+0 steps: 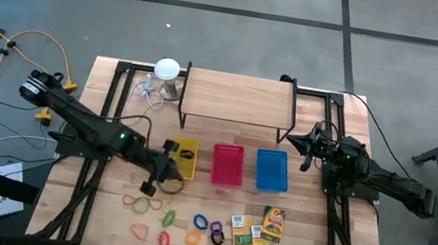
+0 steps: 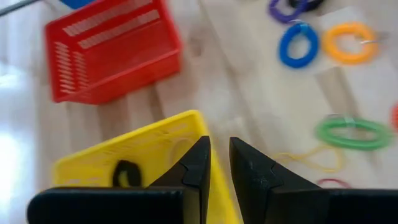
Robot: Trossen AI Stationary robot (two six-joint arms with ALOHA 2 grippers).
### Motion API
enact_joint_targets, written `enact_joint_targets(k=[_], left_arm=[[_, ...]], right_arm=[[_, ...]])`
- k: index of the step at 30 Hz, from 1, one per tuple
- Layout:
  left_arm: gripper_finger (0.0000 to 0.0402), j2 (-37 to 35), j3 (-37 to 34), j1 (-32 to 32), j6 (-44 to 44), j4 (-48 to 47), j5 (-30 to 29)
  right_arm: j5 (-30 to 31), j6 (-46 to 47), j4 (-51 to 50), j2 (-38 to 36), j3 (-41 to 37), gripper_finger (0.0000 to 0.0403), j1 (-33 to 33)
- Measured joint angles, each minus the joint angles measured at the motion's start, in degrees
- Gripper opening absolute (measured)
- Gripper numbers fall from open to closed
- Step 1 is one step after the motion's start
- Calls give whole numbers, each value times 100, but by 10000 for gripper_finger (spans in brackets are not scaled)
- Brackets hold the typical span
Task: Pick & Place Office Desk Supplies
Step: Put the orange rubber band into the yellow bin
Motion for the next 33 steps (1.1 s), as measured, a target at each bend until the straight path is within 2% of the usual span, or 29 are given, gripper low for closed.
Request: enact_joint_targets(k=[14, 22, 33], left_arm=[[54, 26, 4, -1275, -1189, -298, -19], [54, 38, 4, -1798, -1831, -343, -49], [54, 675, 4, -2421, -2667, -337, -90]], right_arm=[[0, 0, 0, 1, -2, 2, -1], [0, 0, 0, 0, -1, 2, 0], [0, 0, 0, 0, -1, 2, 0]])
